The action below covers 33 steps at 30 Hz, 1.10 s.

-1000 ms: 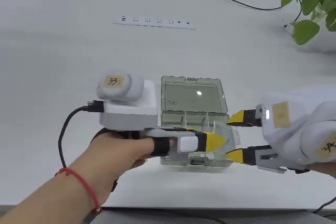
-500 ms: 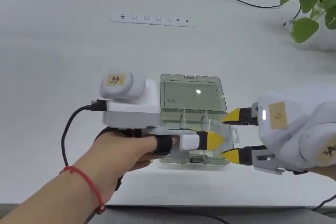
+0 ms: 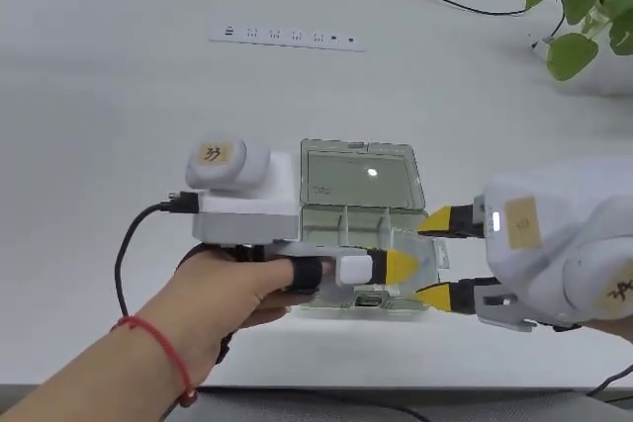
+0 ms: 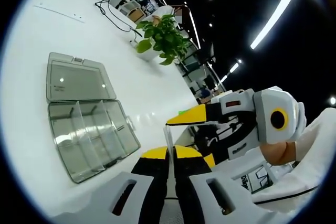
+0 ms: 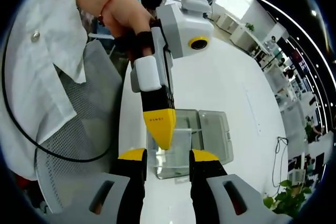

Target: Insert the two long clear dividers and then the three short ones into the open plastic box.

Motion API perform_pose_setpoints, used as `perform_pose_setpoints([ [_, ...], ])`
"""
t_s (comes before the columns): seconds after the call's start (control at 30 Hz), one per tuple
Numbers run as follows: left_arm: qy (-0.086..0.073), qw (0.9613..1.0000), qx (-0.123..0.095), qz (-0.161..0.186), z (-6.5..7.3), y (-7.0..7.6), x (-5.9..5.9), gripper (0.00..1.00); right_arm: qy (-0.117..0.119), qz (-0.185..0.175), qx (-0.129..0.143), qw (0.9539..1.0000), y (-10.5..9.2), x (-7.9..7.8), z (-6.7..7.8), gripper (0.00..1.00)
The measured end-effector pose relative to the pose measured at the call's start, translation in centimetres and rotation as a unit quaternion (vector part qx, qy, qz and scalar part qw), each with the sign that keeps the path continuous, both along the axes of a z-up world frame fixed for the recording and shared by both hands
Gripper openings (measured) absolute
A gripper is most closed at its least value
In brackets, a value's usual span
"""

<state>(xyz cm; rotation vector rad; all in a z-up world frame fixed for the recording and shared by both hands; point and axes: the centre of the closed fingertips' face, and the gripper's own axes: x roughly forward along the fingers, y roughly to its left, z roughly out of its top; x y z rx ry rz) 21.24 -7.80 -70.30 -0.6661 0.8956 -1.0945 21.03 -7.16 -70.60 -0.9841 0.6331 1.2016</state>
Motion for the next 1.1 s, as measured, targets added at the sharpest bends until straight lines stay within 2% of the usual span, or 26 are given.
perform_pose_setpoints([
  [0.13, 0.005, 1.0000, -0.005, 0.001, 0.1, 0.0, 0.0, 0.00, -0.002, 0.000, 0.002, 1.0000, 0.0, 0.0, 0.1, 0.33],
  [0.37, 0.003, 1.0000, -0.004, 0.007, 0.1, 0.1, 0.2, 0.00, -0.006, -0.003, 0.004, 1.0000, 0.1, 0.1, 0.2, 0.34],
  [0.4, -0.001, 1.0000, -0.002, 0.007, 0.0, 0.2, 0.3, 0.00, -0.006, -0.004, 0.005, 1.0000, 0.1, 0.2, 0.2, 0.34],
  [0.47, -0.001, 1.0000, -0.003, 0.008, 0.1, 0.3, 0.4, 0.00, -0.004, -0.008, 0.010, 0.9999, 0.1, 0.3, 0.4, 0.35],
  [0.57, -0.014, 0.9999, 0.000, 0.006, 0.1, 0.4, 0.6, 0.00, -0.002, -0.010, 0.017, 0.9998, 0.1, 0.4, 0.8, 0.35],
  [0.63, -0.043, 0.9991, 0.007, -0.004, 0.2, 0.5, 0.6, 0.00, 0.008, -0.015, 0.031, 0.9994, 0.1, 0.4, 1.2, 0.35],
  [0.67, -0.066, 0.9977, 0.010, -0.012, 0.3, 0.5, 0.6, 0.00, 0.017, -0.018, 0.041, 0.9989, 0.1, 0.5, 1.5, 0.34],
  [0.7, -0.080, 0.9965, 0.012, -0.022, 0.4, 0.5, 0.4, 0.00, 0.024, -0.019, 0.048, 0.9984, 0.1, 0.5, 1.7, 0.34],
  [0.8, -0.122, 0.9914, 0.013, -0.045, 0.8, 0.5, -0.3, 0.00, 0.058, -0.022, 0.077, 0.9951, 0.2, 0.3, 2.6, 0.31],
  [0.83, -0.143, 0.9881, 0.014, -0.055, 0.9, 0.6, -0.5, 0.00, 0.072, -0.024, 0.088, 0.9932, 0.2, 0.3, 3.0, 0.29],
  [0.9, -0.162, 0.9845, 0.015, -0.066, 1.1, 0.7, -0.8, 0.00, 0.088, -0.020, 0.097, 0.9912, 0.2, 0.2, 3.4, 0.27],
  [0.97, -0.197, 0.9767, 0.017, -0.084, 1.2, 0.8, -1.2, 0.00, 0.112, -0.015, 0.111, 0.9874, 0.4, 0.0, 4.0, 0.25],
  [1.07, -0.234, 0.9666, 0.019, -0.104, 1.5, 0.9, -1.6, 0.00, 0.150, -0.004, 0.130, 0.9802, 0.7, -0.5, 4.8, 0.22],
  [1.1, -0.255, 0.9604, 0.016, -0.112, 1.7, 0.8, -1.8, 0.00, 0.157, 0.000, 0.132, 0.9787, 0.8, -0.6, 5.0, 0.21],
])
